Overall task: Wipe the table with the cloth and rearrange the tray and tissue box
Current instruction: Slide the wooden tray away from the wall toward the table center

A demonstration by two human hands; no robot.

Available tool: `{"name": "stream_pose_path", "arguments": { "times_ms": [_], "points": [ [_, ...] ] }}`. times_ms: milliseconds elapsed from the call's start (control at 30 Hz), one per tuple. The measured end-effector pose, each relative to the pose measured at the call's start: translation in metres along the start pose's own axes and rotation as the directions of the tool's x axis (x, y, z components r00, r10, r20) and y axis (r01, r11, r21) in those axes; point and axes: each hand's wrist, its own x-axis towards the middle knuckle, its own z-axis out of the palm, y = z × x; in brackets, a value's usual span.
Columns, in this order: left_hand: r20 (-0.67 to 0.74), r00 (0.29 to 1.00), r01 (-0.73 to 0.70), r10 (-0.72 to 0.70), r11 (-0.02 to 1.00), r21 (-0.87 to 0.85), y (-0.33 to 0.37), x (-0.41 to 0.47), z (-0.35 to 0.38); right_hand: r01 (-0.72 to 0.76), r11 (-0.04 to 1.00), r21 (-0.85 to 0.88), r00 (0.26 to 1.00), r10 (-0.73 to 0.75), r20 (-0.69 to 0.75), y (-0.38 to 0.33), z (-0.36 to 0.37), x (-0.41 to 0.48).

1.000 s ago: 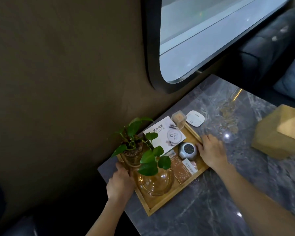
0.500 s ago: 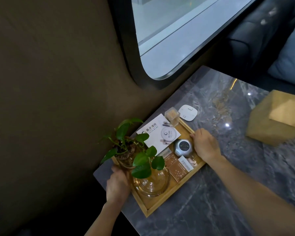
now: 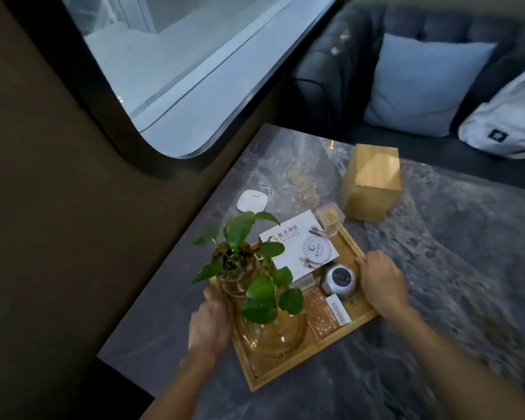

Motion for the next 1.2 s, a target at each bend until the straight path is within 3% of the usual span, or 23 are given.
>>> {"name": "stream_pose_path", "arguments": {
  "times_ms": [133,433,567,1000,1200],
  "points": [
    [0.026,0.988,-0.153,0.151,0.983,0.100,0.033,0.007,0.014,-0.142,0.989,0.031,0.990,0.142,0.013,0.043,-0.015,-0.022],
    [0.078,0.940,-0.332,0.332,0.943,-0.010,0.103,0.018,0.037,-0.384,0.922,0.054,0.923,0.385,-0.016,0.105,-0.037,-0.060],
    [0.133,0.930,-0.345,0.344,0.938,-0.013,0.119,0.020,0.048,-0.455,0.885,0.097,0.889,0.457,0.004,0.122,-0.037,-0.068],
    [0.116,0.932,-0.352,0.345,0.934,0.054,0.124,0.020,0.071,-0.476,0.877,0.066,0.880,0.475,0.035,0.140,-0.035,-0.075],
    [0.071,0.930,-0.365,0.360,0.929,0.069,0.120,0.023,0.061,-0.436,0.900,0.008,0.897,0.435,-0.074,0.149,-0.044,-0.089]
  ]
}}
